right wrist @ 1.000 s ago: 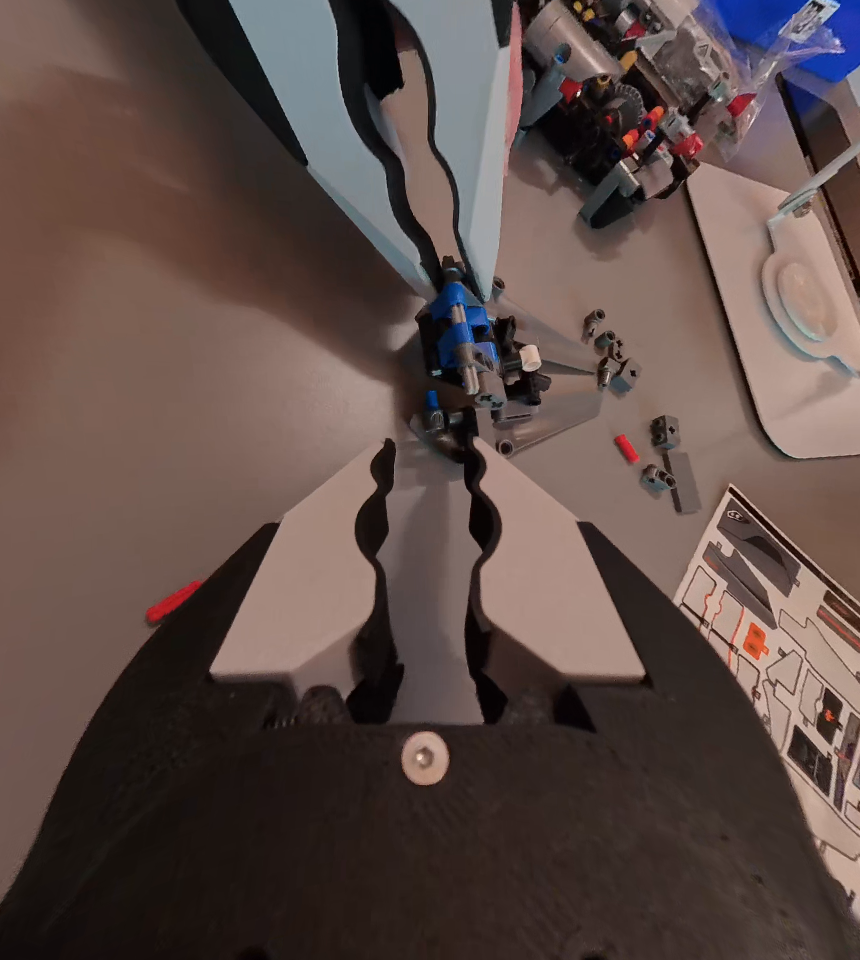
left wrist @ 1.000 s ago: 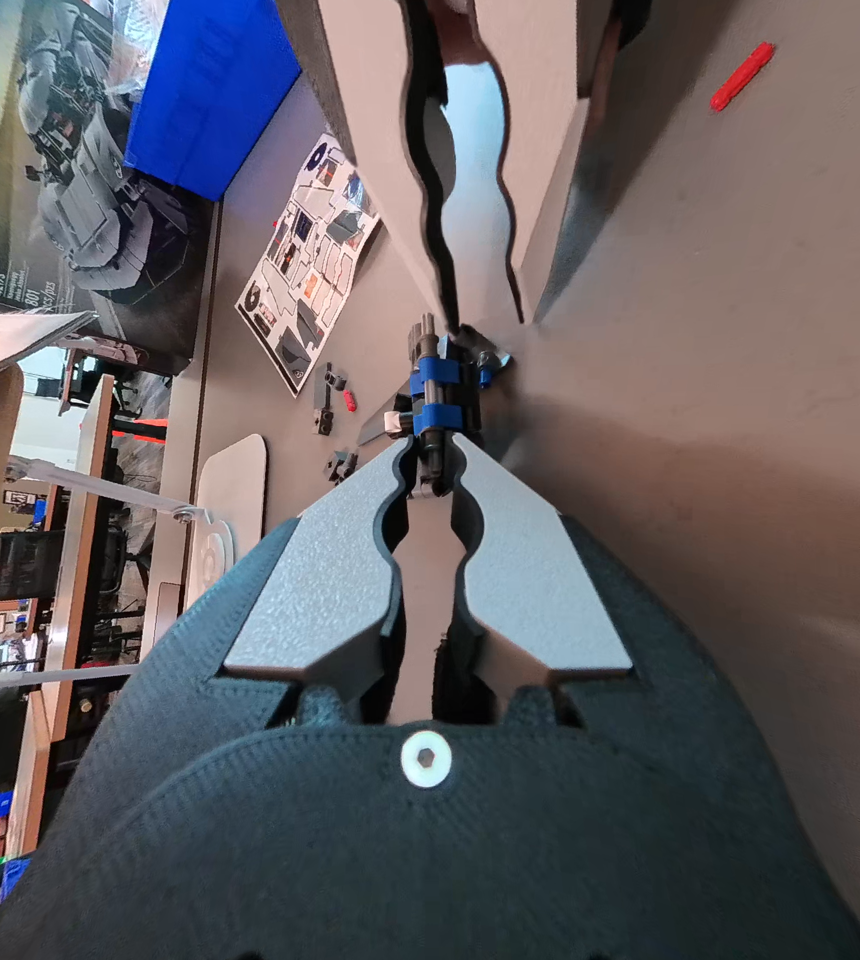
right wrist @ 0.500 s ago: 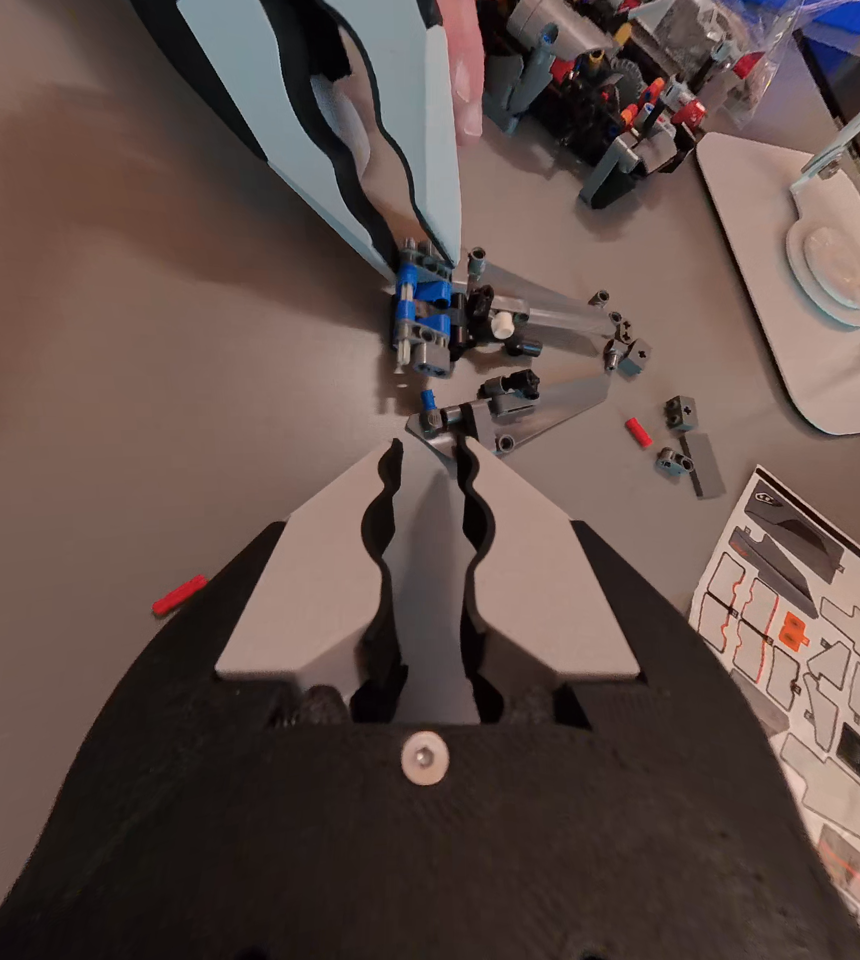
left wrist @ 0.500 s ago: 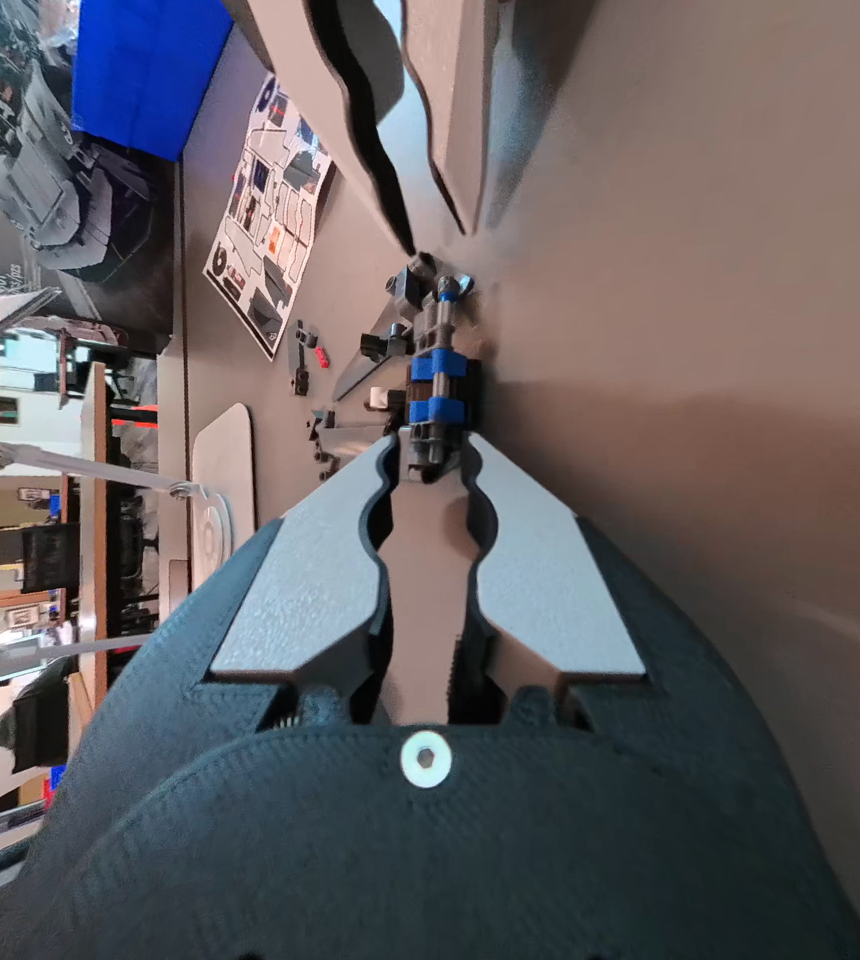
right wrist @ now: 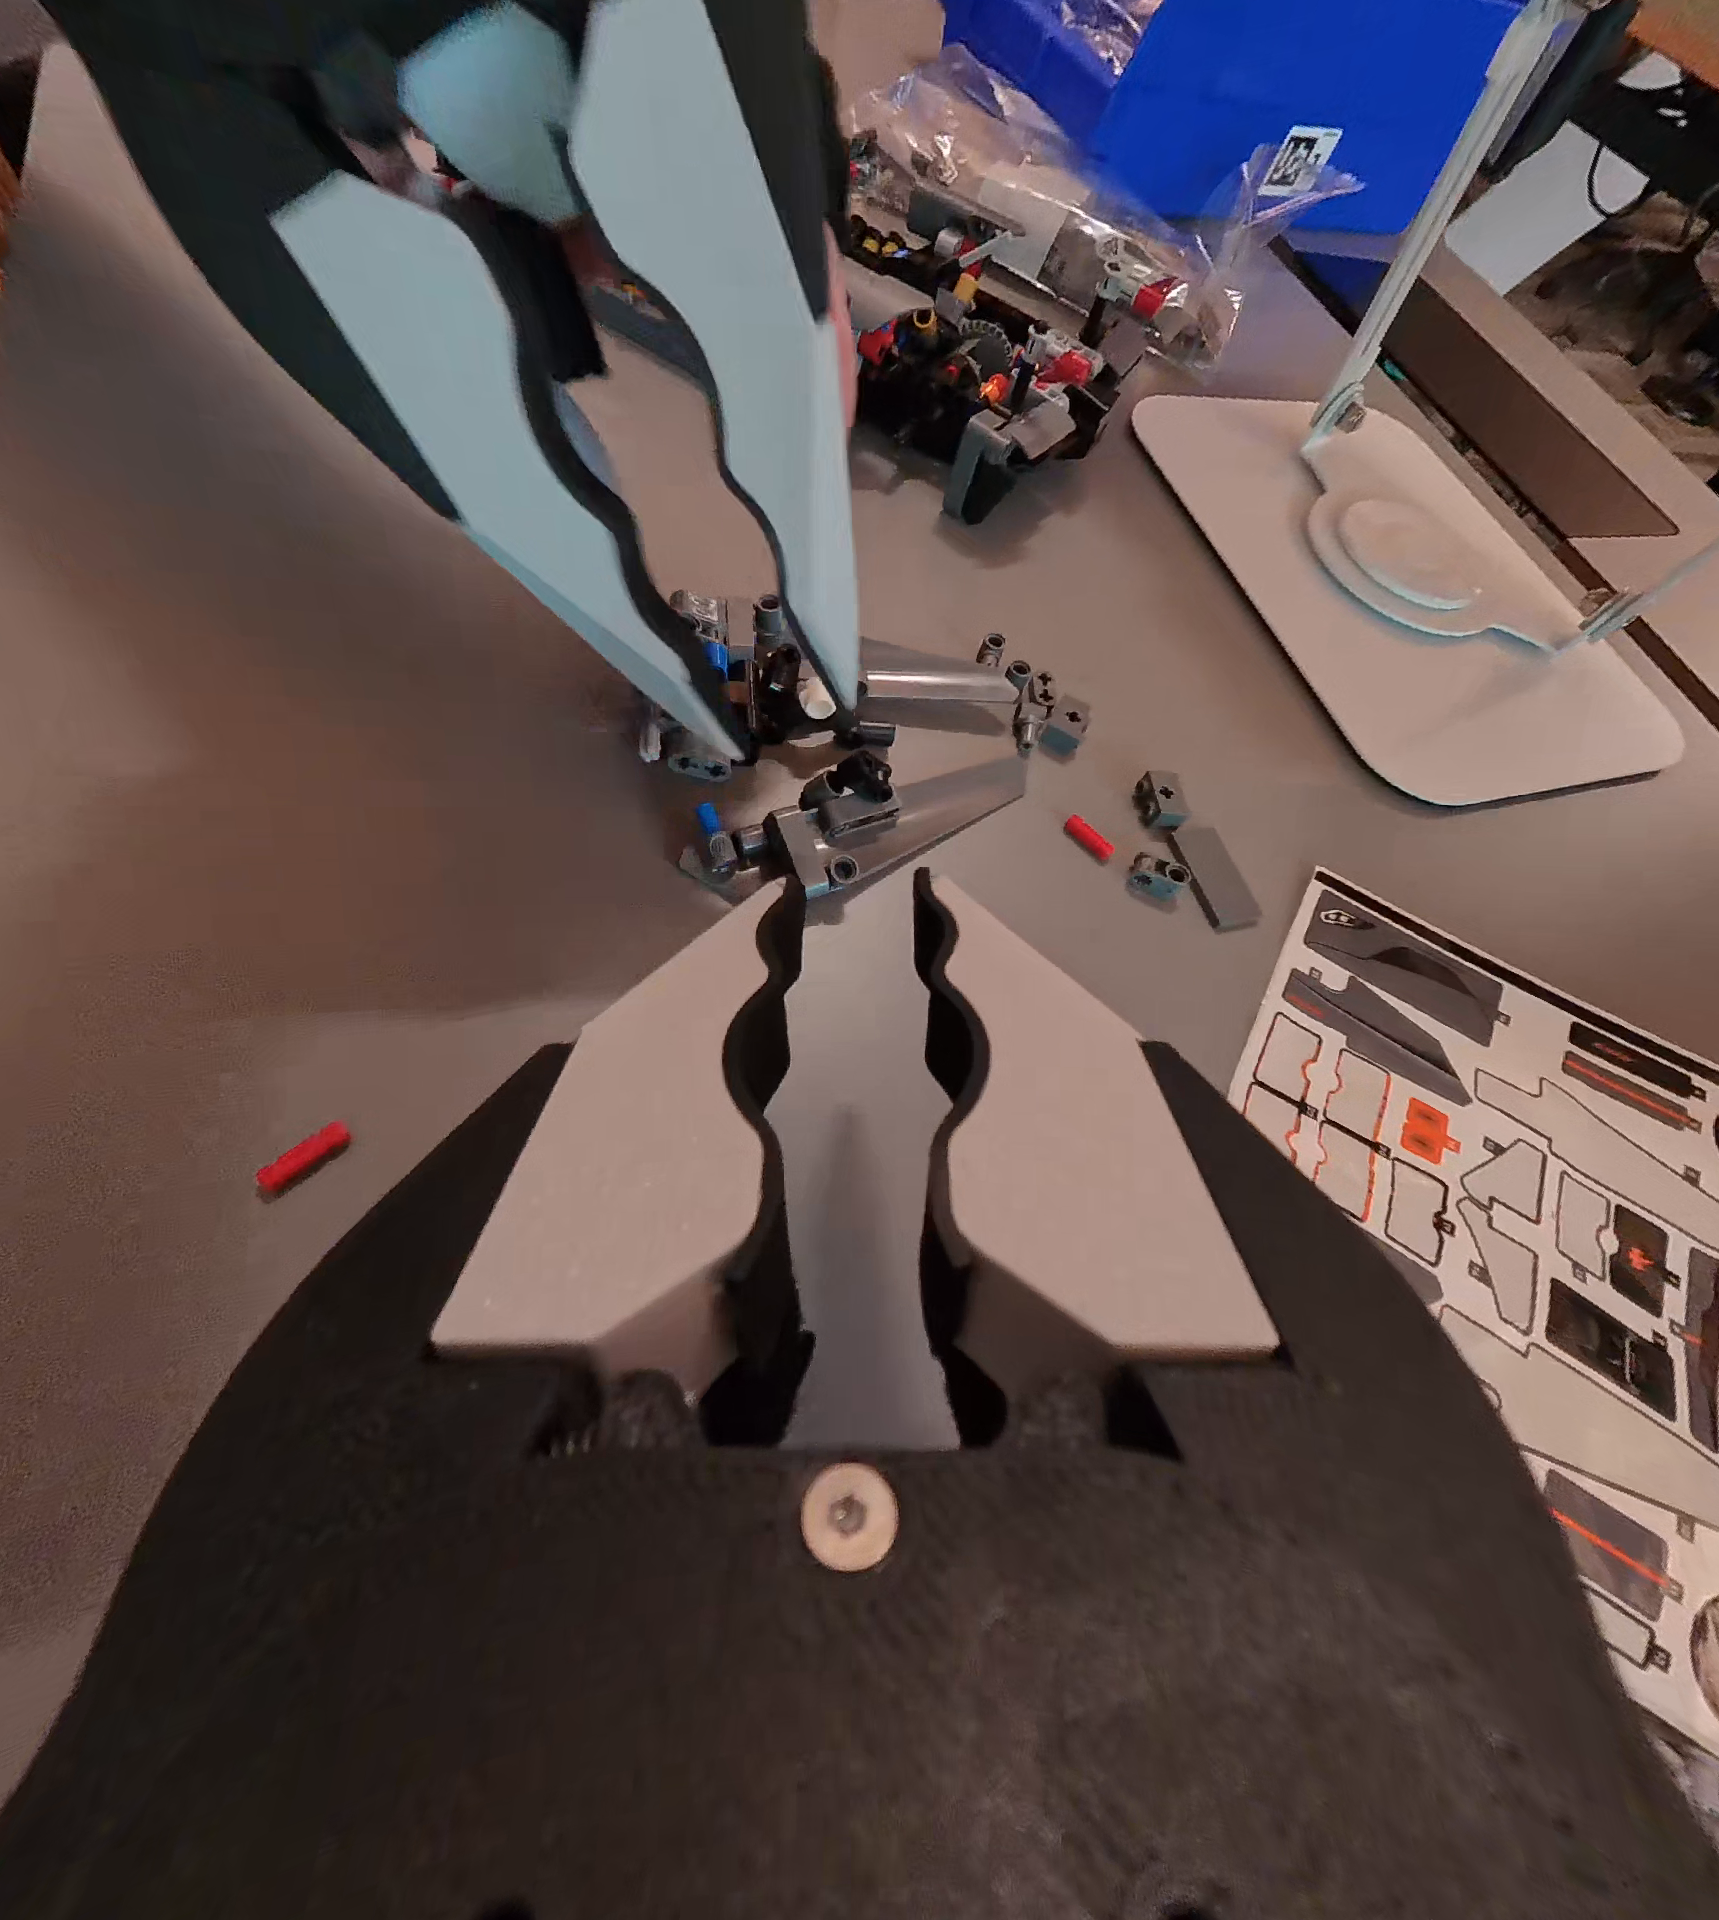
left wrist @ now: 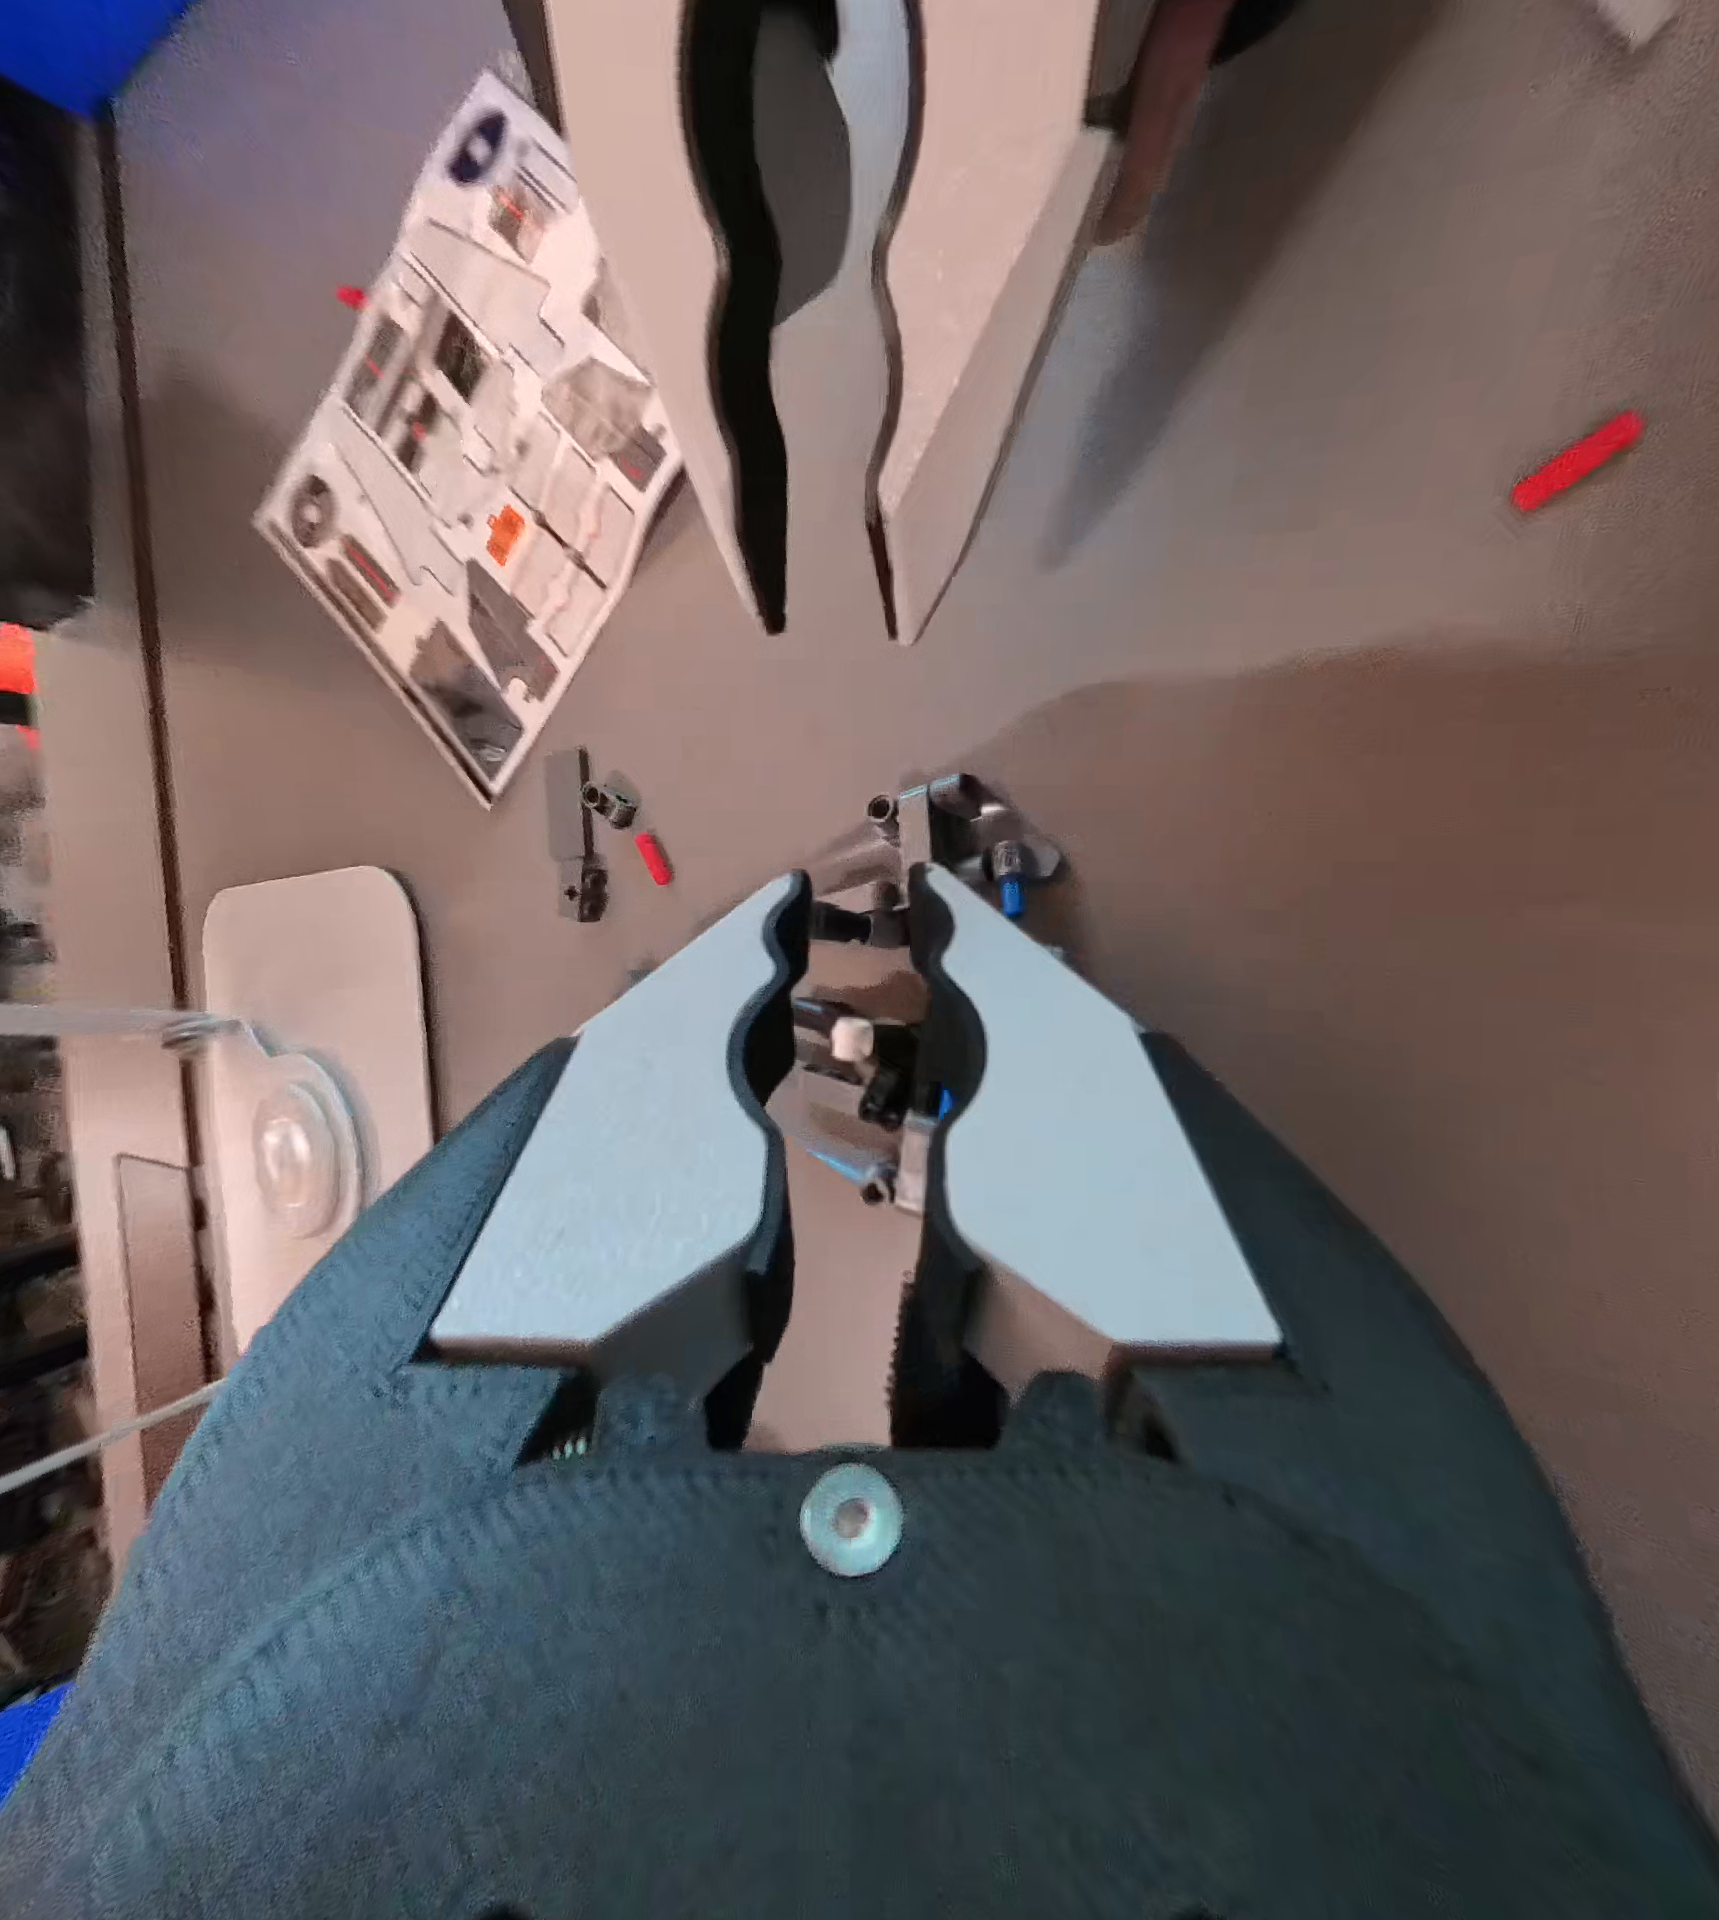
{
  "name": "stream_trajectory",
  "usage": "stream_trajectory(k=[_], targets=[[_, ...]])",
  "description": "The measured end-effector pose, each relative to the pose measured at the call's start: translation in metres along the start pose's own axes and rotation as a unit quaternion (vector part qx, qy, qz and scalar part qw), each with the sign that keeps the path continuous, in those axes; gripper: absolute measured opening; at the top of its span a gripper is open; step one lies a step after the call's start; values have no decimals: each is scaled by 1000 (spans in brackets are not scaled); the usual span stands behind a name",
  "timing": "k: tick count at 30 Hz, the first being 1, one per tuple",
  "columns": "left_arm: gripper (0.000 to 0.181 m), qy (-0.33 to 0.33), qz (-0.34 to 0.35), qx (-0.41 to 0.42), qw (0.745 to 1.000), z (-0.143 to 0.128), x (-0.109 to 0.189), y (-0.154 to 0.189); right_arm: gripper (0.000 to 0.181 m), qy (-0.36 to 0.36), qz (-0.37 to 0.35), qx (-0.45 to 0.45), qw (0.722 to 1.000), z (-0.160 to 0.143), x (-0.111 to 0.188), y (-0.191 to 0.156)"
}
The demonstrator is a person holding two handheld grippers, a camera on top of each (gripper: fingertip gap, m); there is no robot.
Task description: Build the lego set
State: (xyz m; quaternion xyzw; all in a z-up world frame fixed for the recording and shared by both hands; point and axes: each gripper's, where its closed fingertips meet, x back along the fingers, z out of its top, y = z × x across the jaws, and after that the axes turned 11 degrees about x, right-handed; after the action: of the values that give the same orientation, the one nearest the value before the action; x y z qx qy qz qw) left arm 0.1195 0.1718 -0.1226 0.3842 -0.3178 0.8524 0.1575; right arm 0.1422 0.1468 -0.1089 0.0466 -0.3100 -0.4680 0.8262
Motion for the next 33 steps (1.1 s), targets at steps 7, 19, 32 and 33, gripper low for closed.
stream_trajectory(k=[7, 19, 32, 33], targets=[[5, -50, -31, -8, 998, 1, -25, 10, 19, 6, 2, 2, 1000, 1, 2, 0], [5, -54, -23, 22, 998, -3, -21, 4, 20, 17, -1, 0, 1000, 5, 6, 1], [6, -78, -54, 42, 995, -12, -24, 6, 20, 21, -1, 8, 1000, 7, 6, -1], [5, -72, -64, 52, 994, -11, -21, 5, 21, 26, -5, 14, 1000, 9, 8, 0]])
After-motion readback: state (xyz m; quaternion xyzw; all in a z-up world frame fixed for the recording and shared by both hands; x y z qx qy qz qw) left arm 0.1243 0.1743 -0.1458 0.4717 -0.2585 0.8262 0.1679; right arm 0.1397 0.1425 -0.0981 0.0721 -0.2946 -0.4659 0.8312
